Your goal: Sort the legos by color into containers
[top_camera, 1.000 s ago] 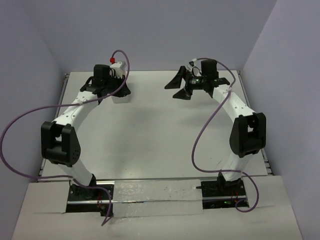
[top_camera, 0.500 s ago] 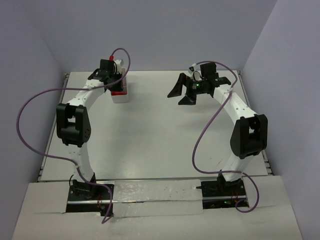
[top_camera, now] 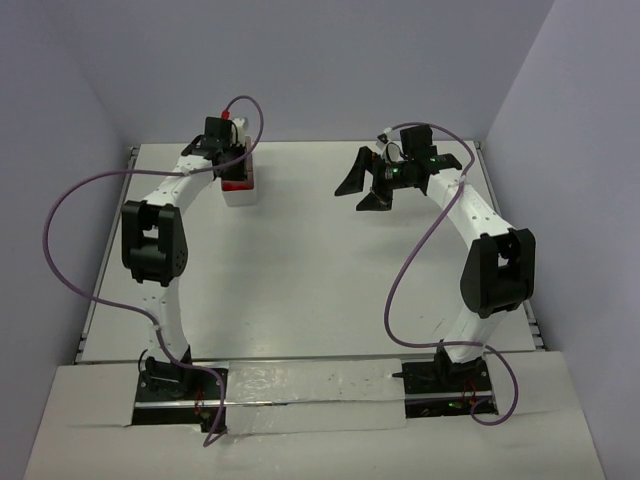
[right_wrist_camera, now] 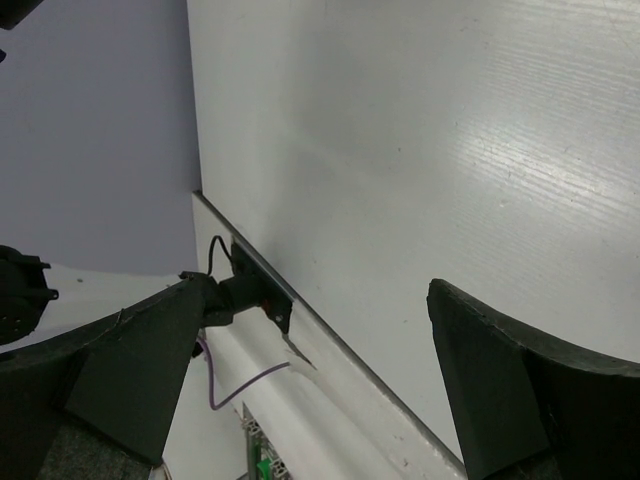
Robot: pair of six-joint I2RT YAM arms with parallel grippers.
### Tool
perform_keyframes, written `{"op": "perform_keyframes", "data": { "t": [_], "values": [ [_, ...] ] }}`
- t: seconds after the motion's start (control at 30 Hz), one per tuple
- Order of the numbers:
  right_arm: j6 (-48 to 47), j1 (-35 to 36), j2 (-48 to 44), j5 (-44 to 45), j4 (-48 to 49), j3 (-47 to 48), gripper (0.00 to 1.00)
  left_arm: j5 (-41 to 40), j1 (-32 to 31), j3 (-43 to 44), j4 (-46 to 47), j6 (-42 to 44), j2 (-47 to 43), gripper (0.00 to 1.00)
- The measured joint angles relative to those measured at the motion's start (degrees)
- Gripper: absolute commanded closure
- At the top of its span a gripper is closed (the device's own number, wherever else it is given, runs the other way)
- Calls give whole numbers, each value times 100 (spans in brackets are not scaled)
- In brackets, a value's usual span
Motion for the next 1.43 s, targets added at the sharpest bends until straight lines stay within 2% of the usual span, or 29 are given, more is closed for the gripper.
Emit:
{"op": "perform_keyframes", "data": {
  "t": [0.17, 0.27, 0.53, 0.6, 0.63, 0.67, 0.87, 1.0, 1.27, 1.43],
  "values": [
    [0, 0, 0, -22, 0, 2, 0, -25, 0, 30, -4, 18, 65, 53],
    [-1, 1, 0, -26, 0, 2, 0, -26, 0, 32, -2, 40, 65, 48],
    [-310, 61, 0, 230, -176, 123, 0, 38, 0, 28, -18, 60, 12, 45],
    [-568, 153, -10, 530, -321, 272, 0, 130, 0, -2, -54, 113, -146, 32],
    [-702, 211, -28, 681, -355, 323, 0, 186, 0, -49, -74, 134, -292, 9],
    [-836, 275, -68, 871, -369, 346, 0, 254, 0, -122, -105, 158, -496, 1],
    [-1598, 480, -621, 2150, -442, 214, 0, 612, 0, -1125, 49, 304, -2500, 1],
    [-2001, 471, -1368, 3078, -303, -358, 0, 663, 3, -1733, 168, 332, -3657, 1],
    [-2575, 461, -2954, 4319, 176, -1699, 0, 202, 89, -3079, 179, 427, -4444, 1],
    [-2681, 461, -3385, 4717, 283, -2258, 0, -14, 168, -3618, 61, 466, -4818, 1]
  ]
}}
